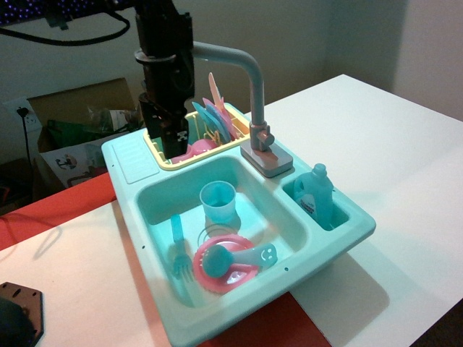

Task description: Move faucet front to left

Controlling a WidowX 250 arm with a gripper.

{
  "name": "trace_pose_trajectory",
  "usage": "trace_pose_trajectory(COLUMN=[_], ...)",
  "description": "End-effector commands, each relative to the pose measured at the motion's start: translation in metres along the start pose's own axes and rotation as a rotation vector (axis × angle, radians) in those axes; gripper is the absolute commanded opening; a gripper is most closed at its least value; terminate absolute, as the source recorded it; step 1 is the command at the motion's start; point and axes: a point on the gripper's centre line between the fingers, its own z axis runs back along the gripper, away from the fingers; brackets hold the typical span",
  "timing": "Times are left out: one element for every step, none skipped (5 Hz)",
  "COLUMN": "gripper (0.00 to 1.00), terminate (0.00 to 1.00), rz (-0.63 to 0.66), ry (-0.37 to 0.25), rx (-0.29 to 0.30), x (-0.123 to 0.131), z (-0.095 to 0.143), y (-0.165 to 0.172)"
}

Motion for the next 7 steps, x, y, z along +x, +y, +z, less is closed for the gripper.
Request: trace_pose_trajectory(gripper=[1.0,1.0,1.0,1.0,1.0,1.0,1.0], terminate=[0.0,0.0,0.0,0.0,0.0,0.0,1.0], rz=[0.115,0.25,0.361,0.369,0.263,0.143,0.075], ry=[-0.094,-0.121,-0.119,-0.094,-0.116,-0.103,-0.114], rx=[0.02,0.046,0.062,0.066,0.022,-0.037,-0.062], x=[0.011,0.024,0.021,-0.001,-0.028,-0.05,-0.089], z=[0.026,0.036,0.037,0.029,0.028,0.019,0.023], y=[0.053,0.097,0.136,0.13,0.084,0.04,-0.006])
